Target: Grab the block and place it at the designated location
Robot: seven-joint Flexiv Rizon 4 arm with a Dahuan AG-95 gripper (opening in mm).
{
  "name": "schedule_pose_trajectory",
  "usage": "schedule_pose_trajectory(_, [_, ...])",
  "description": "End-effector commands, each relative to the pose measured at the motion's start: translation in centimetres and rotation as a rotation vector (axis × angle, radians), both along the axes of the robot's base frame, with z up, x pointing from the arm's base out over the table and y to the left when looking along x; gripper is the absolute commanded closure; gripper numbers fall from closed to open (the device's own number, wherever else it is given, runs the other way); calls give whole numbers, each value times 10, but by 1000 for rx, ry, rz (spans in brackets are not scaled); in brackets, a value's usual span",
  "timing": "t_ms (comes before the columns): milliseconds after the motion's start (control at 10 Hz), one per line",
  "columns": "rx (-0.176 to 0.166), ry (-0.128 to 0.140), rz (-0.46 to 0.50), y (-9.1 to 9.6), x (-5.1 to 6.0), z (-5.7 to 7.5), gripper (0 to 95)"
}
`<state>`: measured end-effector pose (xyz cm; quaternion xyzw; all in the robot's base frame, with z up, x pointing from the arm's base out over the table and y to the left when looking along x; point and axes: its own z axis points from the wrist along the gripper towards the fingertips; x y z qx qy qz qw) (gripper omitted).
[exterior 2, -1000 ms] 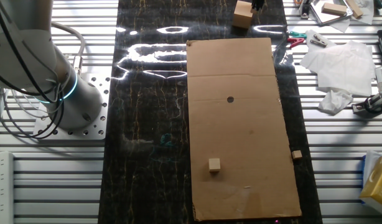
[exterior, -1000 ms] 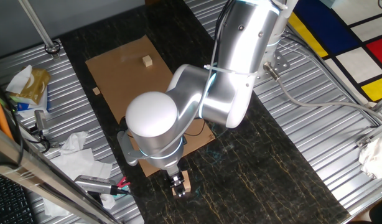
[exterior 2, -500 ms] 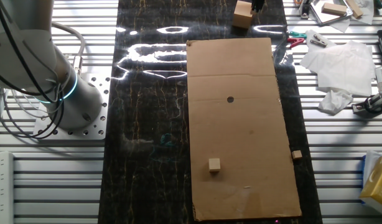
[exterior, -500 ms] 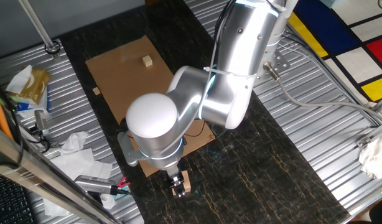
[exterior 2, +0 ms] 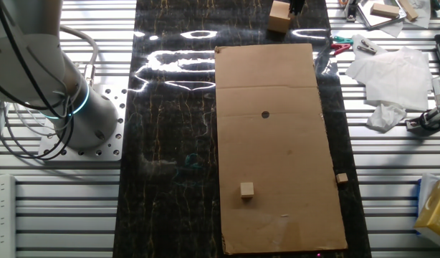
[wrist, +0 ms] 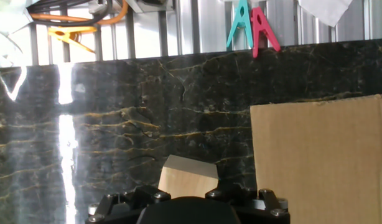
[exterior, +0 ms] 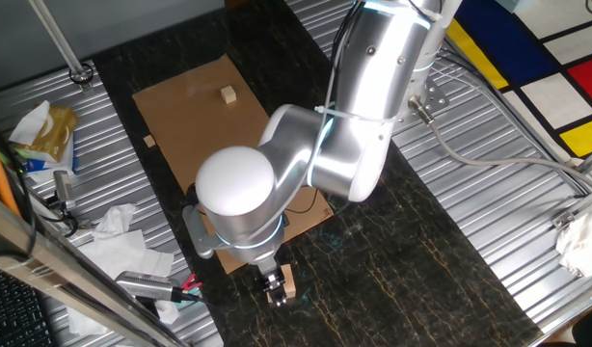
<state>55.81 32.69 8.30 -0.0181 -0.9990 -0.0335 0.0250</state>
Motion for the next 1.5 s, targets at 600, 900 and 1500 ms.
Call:
schedule_pose_trajectory(600, [0,4,-19,0,0,-7,190])
schedule_pose_trajectory(900, [1,9,-39,1,-1,-7,190])
schedule_pose_trajectory(1500, [15,17,-74,1,-3,-11,190])
